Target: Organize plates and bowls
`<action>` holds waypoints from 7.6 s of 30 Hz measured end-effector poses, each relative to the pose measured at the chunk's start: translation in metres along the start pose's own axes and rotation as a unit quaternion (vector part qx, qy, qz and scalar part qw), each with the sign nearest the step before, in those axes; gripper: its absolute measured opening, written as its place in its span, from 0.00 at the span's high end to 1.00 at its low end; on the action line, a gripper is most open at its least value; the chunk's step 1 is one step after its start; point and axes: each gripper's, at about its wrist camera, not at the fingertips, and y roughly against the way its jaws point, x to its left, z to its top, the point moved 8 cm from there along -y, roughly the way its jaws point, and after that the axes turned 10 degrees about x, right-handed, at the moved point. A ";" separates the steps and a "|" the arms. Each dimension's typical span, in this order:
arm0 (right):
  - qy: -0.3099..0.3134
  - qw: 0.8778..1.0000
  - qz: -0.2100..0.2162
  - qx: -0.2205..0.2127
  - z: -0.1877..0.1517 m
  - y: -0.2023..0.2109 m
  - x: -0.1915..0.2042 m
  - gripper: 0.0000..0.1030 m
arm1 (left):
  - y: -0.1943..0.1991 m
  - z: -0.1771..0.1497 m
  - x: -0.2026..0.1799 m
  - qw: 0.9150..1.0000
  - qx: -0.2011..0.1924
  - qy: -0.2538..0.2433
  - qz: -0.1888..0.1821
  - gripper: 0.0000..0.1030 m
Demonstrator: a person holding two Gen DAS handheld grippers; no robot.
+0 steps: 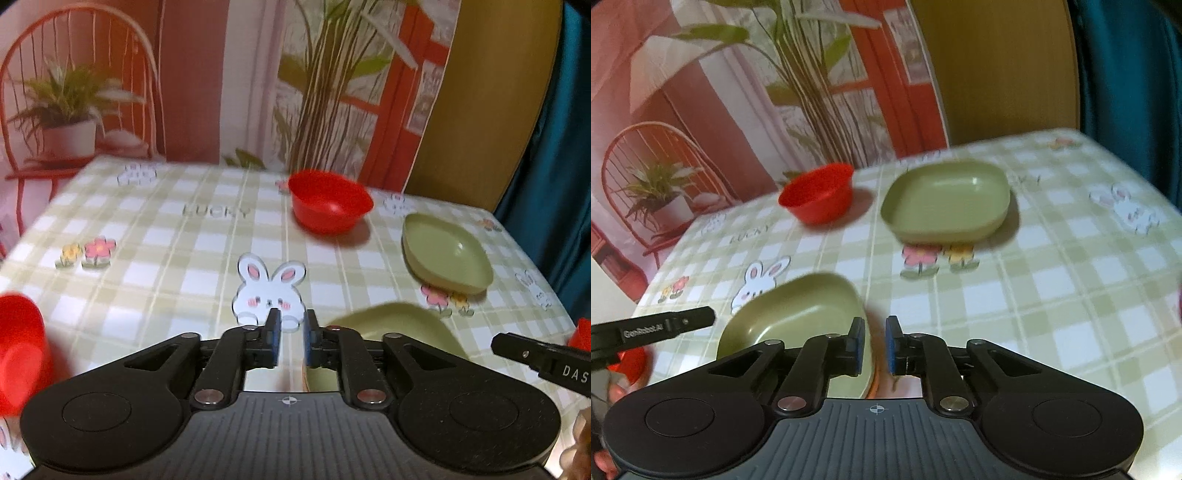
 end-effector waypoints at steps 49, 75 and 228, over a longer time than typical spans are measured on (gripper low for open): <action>0.006 0.997 -0.059 -0.048 0.121 -0.055 -0.126 0.83 | -0.133 0.091 -0.111 0.990 0.061 -0.099 -0.080 0.61; -0.045 0.997 -0.056 -0.013 0.108 -0.099 -0.132 0.89 | -0.187 0.077 -0.130 0.981 0.140 -0.126 -0.056 0.79; 0.043 0.999 -0.026 0.015 0.004 -0.017 0.022 0.97 | -0.003 -0.050 -0.009 0.989 0.127 0.016 -0.074 0.78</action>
